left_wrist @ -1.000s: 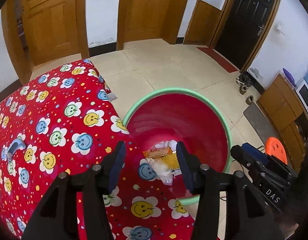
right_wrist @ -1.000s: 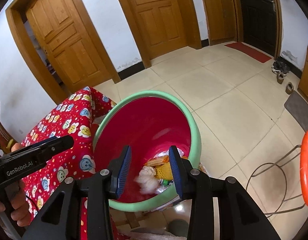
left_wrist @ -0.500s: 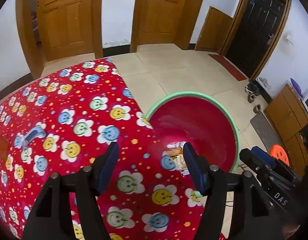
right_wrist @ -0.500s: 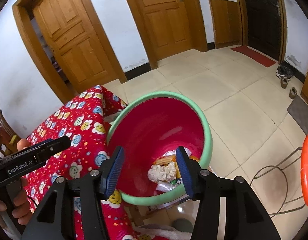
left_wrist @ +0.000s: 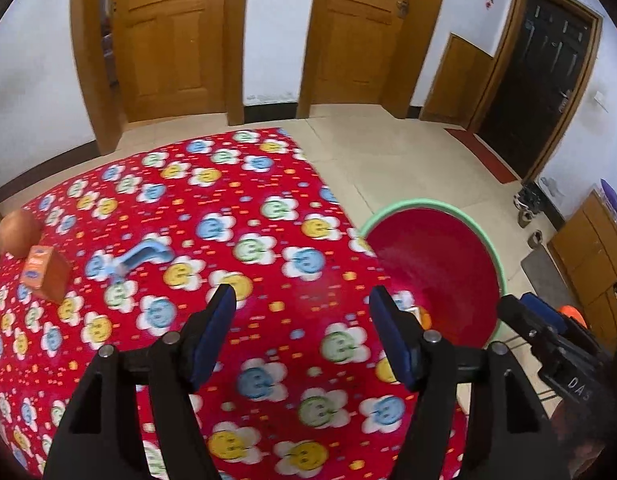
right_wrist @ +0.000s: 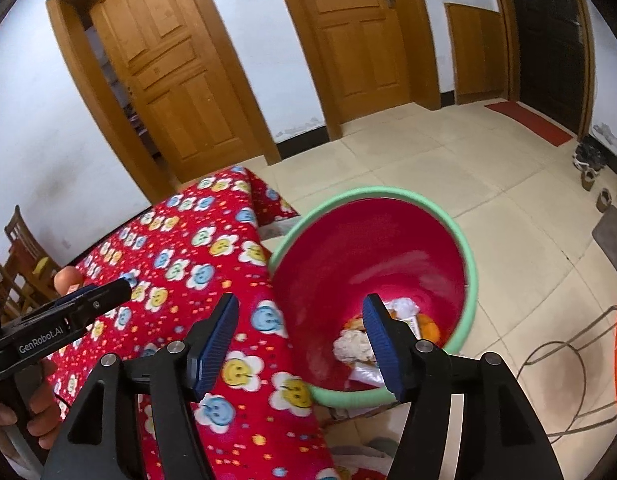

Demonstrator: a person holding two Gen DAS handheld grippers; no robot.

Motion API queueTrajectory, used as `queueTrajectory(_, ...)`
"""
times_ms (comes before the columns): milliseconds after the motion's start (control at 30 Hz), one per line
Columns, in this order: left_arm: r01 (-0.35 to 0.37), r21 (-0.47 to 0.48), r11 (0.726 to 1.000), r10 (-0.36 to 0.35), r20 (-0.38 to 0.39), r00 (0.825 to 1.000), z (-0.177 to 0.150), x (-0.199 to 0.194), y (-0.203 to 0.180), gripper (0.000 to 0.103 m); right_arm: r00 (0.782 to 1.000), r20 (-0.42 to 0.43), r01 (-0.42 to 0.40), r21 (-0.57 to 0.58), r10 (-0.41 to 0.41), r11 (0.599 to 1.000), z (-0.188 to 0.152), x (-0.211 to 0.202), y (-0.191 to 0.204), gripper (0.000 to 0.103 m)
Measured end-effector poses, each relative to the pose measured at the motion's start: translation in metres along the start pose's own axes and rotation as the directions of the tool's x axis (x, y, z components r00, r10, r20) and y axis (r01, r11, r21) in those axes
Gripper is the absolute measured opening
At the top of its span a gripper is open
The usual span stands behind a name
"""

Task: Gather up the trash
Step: 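Move both tools back to the table toward the orange box, then grasp the orange box with the left tool while the right tool grasps the blue plastic piece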

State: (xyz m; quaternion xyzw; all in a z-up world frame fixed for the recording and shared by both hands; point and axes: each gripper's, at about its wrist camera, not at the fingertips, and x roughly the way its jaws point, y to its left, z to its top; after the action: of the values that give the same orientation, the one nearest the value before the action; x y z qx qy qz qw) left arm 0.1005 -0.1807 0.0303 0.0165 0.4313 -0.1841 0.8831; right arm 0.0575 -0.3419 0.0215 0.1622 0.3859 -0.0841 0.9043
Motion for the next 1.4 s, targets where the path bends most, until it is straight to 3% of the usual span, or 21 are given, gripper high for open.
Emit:
queueTrajectory(333,-0.101,-0.078,0.992,0.103,0.022,0.994,-0.004,-0.015,0.075,0.069,0.999,-0.015,-0.042,-0.052,0.042,0.998,0.002,0.012,0.049,0.066)
queueTrajectory(733,-0.234,-0.180,0.955,0.243,0.030,0.970,-0.013,-0.024,0.168,0.069,0.996,-0.056,-0.084,-0.151,0.076,0.985,0.001,0.045,0.117,0.066)
queueTrajectory(1167,-0.285,-0.297,0.911,0.300,0.005,0.954,-0.017,-0.004,0.238,0.069,0.983,-0.142,-0.152,-0.249,0.119,0.956,0.000,0.102,0.182,0.066)
queueTrajectory(1400,-0.281,-0.310,0.908,0.299,0.012,0.954,-0.021,0.013,0.254,0.069,0.976,-0.170,-0.182,-0.315,0.133,0.932,-0.002,0.135,0.213,0.066)
